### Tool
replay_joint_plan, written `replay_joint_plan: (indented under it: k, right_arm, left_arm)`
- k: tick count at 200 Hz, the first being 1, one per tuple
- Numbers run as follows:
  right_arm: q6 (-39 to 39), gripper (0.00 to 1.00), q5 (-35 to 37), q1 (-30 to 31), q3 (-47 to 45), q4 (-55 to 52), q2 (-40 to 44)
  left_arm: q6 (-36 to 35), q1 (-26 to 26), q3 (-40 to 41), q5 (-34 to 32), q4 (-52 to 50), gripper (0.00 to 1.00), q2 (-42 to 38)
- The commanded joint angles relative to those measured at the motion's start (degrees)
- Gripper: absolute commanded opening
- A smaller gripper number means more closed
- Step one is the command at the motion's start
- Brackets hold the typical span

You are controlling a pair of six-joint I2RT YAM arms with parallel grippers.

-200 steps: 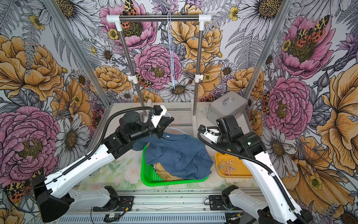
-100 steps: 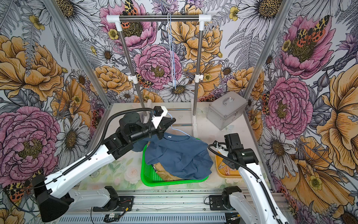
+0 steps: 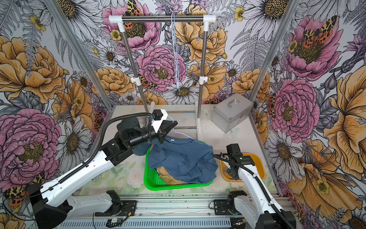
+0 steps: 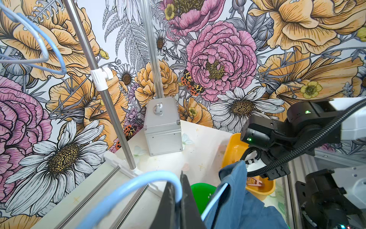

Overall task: Remove the clothespins securing t-shirts to the hanger
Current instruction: Place the clothespin in the storage box.

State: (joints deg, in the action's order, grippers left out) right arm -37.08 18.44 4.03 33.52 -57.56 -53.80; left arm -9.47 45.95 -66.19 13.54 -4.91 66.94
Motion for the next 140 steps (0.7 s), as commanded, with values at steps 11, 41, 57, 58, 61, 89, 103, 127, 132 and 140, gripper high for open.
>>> replay_joint_plan:
  k: [11,41,57,58,61,89,103,127,132,140]
  right_arm:
    - [0.54,0.44,0.82,-0.47,-1.09,2.55,-0.65]
    - [0.16,0.57,0.95,-0.51,-0.42,2.45,-0.47]
    - [0.48,0.63,1.85,-0.46,0.00,2.23,0.61]
    - [0.50,0.63,1.90,-0.44,0.03,2.21,0.70]
    - [0.67,0.64,2.01,-0.43,0.25,2.04,0.96]
    - [1.96,0.69,2.61,-0.43,3.86,-1.36,4.25]
    - [2.44,0.70,3.31,-0.43,7.10,-2.97,6.56]
    - [4.29,0.74,3.05,-0.39,14.29,-4.87,9.55]
    - [4.98,0.75,3.05,-0.43,16.05,-5.27,9.70]
    - [6.25,0.84,2.91,-0.36,19.18,-5.78,9.49]
  left_arm:
    - [-0.54,0.28,-0.20,0.87,1.84,0.00,-0.32]
    - [-0.97,0.28,-0.42,0.95,1.64,0.00,0.28]
    - [-1.24,0.12,-0.75,0.74,1.27,0.00,0.42]
    - [-1.25,0.11,-0.76,0.76,1.20,0.00,0.41]
    - [-1.27,0.10,-0.80,0.78,1.19,0.00,0.46]
    - [-1.07,-0.76,-1.14,1.64,1.12,0.00,0.82]
    - [-0.81,-1.29,-1.46,2.38,1.12,0.00,1.20]
    - [-0.55,-1.65,-2.03,3.27,0.98,0.00,1.38]
    - [-0.50,-1.66,-2.15,3.29,0.82,0.00,1.35]
    - [-0.64,-1.66,-2.34,3.12,0.43,0.00,1.38]
